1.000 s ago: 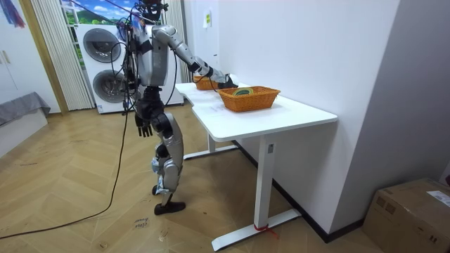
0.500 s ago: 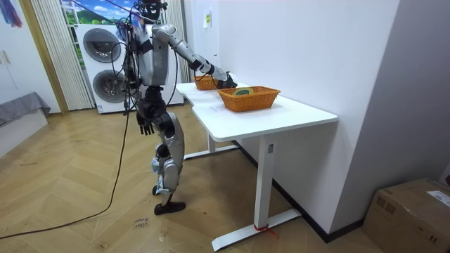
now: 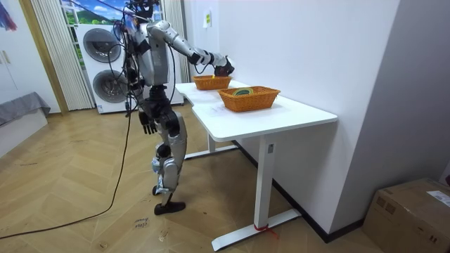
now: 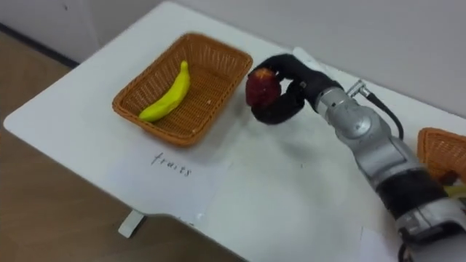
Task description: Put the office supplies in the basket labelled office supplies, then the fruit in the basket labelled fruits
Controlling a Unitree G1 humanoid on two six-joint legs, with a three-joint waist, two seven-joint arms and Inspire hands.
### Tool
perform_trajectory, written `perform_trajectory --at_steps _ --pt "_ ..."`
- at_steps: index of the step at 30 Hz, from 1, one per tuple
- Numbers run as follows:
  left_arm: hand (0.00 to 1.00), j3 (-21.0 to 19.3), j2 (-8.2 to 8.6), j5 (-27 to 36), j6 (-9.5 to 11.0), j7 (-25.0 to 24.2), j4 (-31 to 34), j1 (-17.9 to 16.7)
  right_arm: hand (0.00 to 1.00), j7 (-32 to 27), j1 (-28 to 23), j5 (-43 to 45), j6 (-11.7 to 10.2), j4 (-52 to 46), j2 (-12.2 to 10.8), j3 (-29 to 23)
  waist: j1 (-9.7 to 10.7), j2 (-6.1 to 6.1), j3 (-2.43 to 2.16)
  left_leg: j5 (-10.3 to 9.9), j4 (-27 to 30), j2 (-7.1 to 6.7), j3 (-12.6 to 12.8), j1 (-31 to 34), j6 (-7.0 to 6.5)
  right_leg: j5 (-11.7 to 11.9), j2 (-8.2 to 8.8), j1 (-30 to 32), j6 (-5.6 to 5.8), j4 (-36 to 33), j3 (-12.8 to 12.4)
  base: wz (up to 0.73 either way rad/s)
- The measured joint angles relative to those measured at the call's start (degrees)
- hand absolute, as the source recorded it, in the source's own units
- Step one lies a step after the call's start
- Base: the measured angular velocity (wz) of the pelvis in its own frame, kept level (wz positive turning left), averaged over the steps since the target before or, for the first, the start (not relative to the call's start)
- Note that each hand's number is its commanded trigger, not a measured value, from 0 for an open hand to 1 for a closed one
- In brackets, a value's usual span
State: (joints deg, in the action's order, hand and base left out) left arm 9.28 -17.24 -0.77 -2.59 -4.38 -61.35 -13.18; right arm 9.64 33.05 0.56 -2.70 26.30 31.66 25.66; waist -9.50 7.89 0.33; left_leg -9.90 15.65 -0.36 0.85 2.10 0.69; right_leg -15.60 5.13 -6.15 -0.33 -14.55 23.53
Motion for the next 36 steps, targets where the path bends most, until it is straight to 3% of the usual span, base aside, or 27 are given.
perform_trajectory --at_steps 4,5,9,19,22,30,36 --pt "0.00 -0.3 0.00 -0.2 0.0 -0.2 0.0 -1.1 1.00 0.4 0.0 -0.1 0.5 -5.7 0.1 -0.2 0.7 -0.09 0.12 0.0 -0.3 -0.01 0.0 -1.5 0.01 0.2 -0.08 -1.9 0.16 0.9 0.2 0.01" --pt "0.00 -0.7 0.04 -0.3 0.0 -0.4 0.0 -1.1 1.00 0.5 0.0 -0.1 0.7 -7.5 0.2 -0.3 0.8 -0.41 0.34 -0.1 -0.3 0.00 -0.1 -1.7 0.03 0.2 -0.11 -1.9 0.16 1.0 0.2 0.03" --pt "0.00 -2.5 0.36 -2.8 0.0 -0.8 0.1 -0.9 1.00 1.2 -0.1 -0.1 0.9 -12.1 0.2 -0.3 0.7 -0.52 0.33 -0.1 -0.3 0.00 -0.3 -1.7 0.06 0.5 -0.34 -2.1 0.27 1.9 0.2 0.04" --pt "0.00 -2.7 0.37 -2.9 -1.2 -0.7 0.2 -1.6 1.00 1.5 -0.1 0.1 1.6 -12.5 0.1 -0.3 -0.4 -0.59 0.28 -0.1 -0.3 -0.30 -1.2 -2.0 0.00 0.9 -0.39 -3.1 0.39 1.8 0.2 0.03" --pt "0.00 -2.8 0.61 -3.4 -1.1 -1.0 0.2 -2.5 1.00 2.5 -0.1 0.0 1.8 -12.5 0.1 -0.3 -1.1 -1.09 0.45 -0.2 -0.3 -0.30 -1.3 -2.9 -0.06 0.9 -0.34 -3.8 0.42 1.9 0.3 0.00" --pt "0.00 -6.1 1.10 -4.0 -2.1 -3.9 2.8 -5.6 1.00 5.0 -0.1 0.0 3.9 -12.6 0.0 -0.3 -2.9 -1.31 -0.15 -0.4 -0.2 -0.59 -2.8 -3.5 -0.06 0.9 -0.25 -4.9 0.45 1.8 2.0 0.09" --pt "0.00 -7.4 1.71 -5.2 -2.7 -4.3 3.0 -8.6 1.00 5.2 -0.1 0.0 4.2 -14.1 -0.4 -0.3 -4.0 -1.30 -0.19 -0.4 -0.2 -0.71 -3.0 -4.0 -0.11 0.9 -0.26 -6.4 0.50 1.9 1.9 0.02"
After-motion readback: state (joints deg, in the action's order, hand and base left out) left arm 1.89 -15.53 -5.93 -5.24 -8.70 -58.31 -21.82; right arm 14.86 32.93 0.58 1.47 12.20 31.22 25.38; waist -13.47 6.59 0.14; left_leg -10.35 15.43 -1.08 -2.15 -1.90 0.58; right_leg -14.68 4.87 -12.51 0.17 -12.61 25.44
